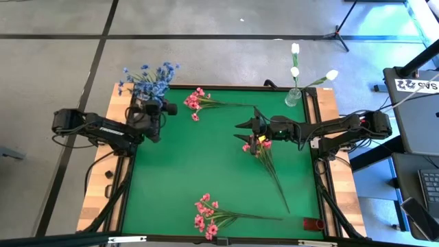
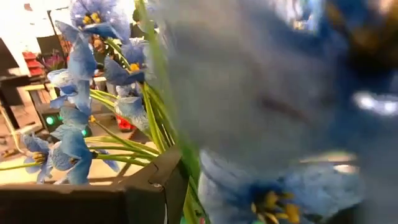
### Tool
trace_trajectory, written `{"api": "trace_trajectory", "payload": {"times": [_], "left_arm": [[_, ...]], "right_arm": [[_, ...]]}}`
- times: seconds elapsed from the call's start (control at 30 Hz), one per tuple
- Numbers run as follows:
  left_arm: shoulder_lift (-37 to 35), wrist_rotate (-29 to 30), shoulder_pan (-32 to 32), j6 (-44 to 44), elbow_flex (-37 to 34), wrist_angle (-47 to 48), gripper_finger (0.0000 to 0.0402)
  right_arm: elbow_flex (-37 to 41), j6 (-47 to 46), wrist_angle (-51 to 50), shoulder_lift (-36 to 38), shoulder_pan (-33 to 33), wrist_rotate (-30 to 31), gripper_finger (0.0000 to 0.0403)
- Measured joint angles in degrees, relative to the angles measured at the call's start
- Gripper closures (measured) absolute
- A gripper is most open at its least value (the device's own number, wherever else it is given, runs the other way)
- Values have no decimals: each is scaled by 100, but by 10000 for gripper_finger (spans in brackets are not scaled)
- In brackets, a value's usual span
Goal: Sort flowers into vase by color
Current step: Put the blue flowers into the violet vase
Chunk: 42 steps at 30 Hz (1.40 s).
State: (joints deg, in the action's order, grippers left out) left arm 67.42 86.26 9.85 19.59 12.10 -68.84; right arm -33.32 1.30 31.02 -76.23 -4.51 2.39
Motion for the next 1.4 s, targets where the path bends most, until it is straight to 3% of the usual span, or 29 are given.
{"api": "trace_trajectory", "payload": {"times": [0.73, 1.1, 1.4], "left_arm": [[0, 372, -470, -218, -32, 1041, 247], [-4, 378, -468, -699, -518, 921, 247], [-156, 377, -783, -450, -546, 561, 247]], "right_arm": [[0, 0, -126, 0, 0, -34, 221], [0, -86, -430, 0, 7, -111, 221], [0, -103, -644, 0, 7, -111, 221]]}}
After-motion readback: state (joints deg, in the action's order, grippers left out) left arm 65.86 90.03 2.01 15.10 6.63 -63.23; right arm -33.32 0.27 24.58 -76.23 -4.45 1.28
